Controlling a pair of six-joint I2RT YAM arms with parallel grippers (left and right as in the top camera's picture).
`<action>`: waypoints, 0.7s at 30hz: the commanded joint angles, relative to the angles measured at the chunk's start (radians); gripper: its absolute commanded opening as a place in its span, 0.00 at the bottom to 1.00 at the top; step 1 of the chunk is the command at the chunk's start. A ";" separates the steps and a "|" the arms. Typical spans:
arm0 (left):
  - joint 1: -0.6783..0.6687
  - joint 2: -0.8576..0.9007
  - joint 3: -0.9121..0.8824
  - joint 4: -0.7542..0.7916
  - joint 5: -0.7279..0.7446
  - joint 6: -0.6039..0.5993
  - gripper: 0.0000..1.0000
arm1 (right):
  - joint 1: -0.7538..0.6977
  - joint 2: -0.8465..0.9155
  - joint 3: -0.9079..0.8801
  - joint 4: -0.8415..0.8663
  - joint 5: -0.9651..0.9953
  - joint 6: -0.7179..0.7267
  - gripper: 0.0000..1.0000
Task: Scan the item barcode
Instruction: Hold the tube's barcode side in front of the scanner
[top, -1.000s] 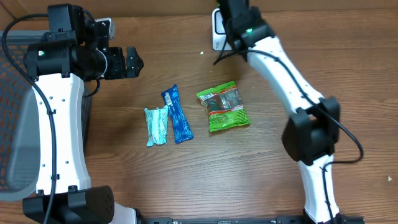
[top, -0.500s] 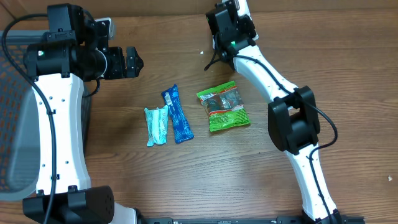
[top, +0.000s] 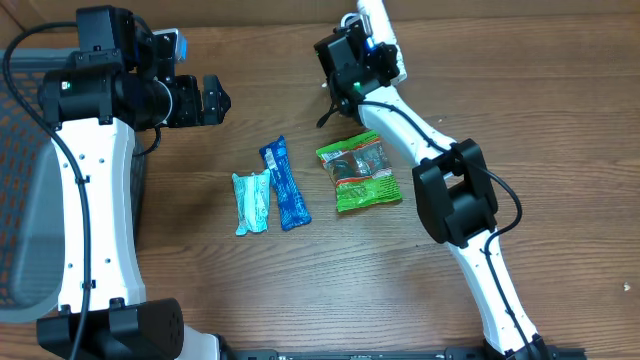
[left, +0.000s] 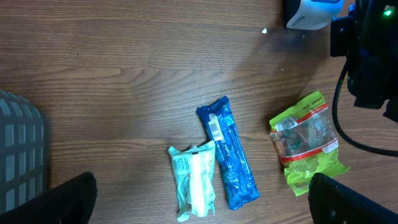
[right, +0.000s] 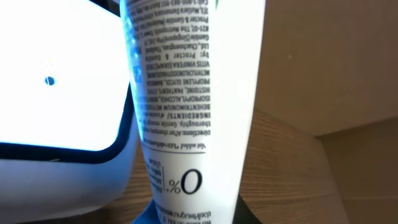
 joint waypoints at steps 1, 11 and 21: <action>0.000 0.008 0.004 0.004 0.011 0.019 1.00 | -0.001 -0.019 0.018 0.015 0.143 -0.029 0.04; 0.000 0.008 0.004 0.004 0.012 0.019 1.00 | 0.003 -0.016 0.018 0.007 0.235 -0.101 0.04; 0.000 0.008 0.004 0.004 0.012 0.019 1.00 | 0.018 -0.014 0.018 -0.008 0.208 -0.100 0.04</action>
